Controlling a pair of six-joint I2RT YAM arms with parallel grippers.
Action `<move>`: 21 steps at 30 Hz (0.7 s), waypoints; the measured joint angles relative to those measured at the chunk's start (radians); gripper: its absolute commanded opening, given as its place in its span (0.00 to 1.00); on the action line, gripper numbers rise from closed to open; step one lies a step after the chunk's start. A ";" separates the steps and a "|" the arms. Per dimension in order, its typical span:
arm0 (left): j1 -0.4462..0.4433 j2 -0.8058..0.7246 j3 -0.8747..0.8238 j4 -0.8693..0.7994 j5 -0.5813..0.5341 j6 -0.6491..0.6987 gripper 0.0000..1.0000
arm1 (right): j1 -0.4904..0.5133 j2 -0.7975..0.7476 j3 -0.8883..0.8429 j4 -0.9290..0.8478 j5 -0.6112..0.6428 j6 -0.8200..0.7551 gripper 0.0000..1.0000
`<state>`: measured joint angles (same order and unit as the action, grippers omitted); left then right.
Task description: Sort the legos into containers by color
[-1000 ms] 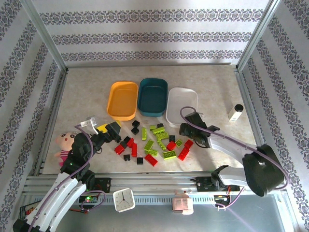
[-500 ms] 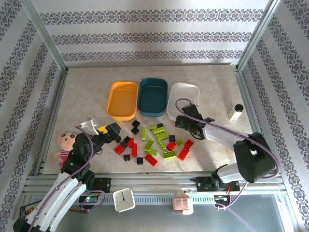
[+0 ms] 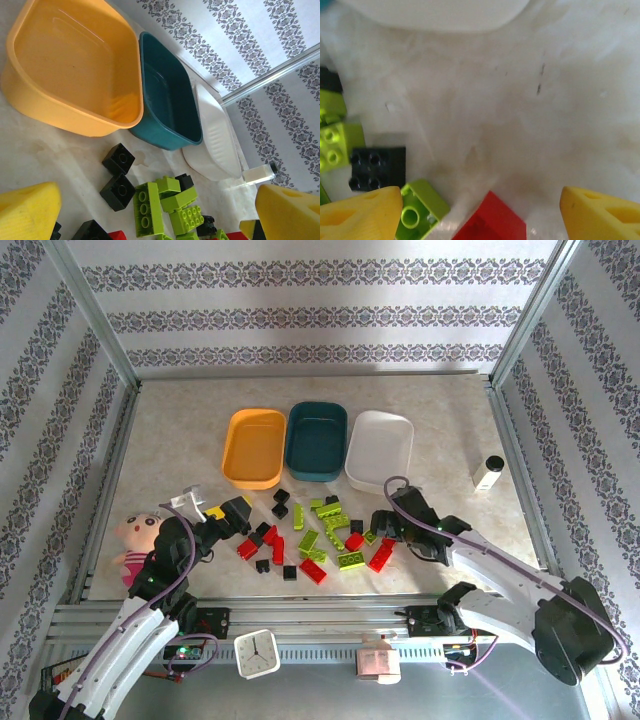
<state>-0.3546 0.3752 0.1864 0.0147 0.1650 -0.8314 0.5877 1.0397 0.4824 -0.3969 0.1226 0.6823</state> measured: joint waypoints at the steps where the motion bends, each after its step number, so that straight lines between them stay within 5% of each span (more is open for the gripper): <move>1: 0.000 0.000 0.000 0.000 0.002 -0.001 0.99 | 0.012 0.018 -0.001 -0.005 -0.008 0.004 0.78; 21: 0.000 0.000 -0.003 0.000 0.010 -0.019 0.99 | 0.045 0.002 -0.027 -0.051 0.009 0.022 0.35</move>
<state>-0.3546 0.3752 0.1829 0.0147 0.1753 -0.8505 0.6331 1.0416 0.4549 -0.4480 0.1314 0.7044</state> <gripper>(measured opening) 0.993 0.396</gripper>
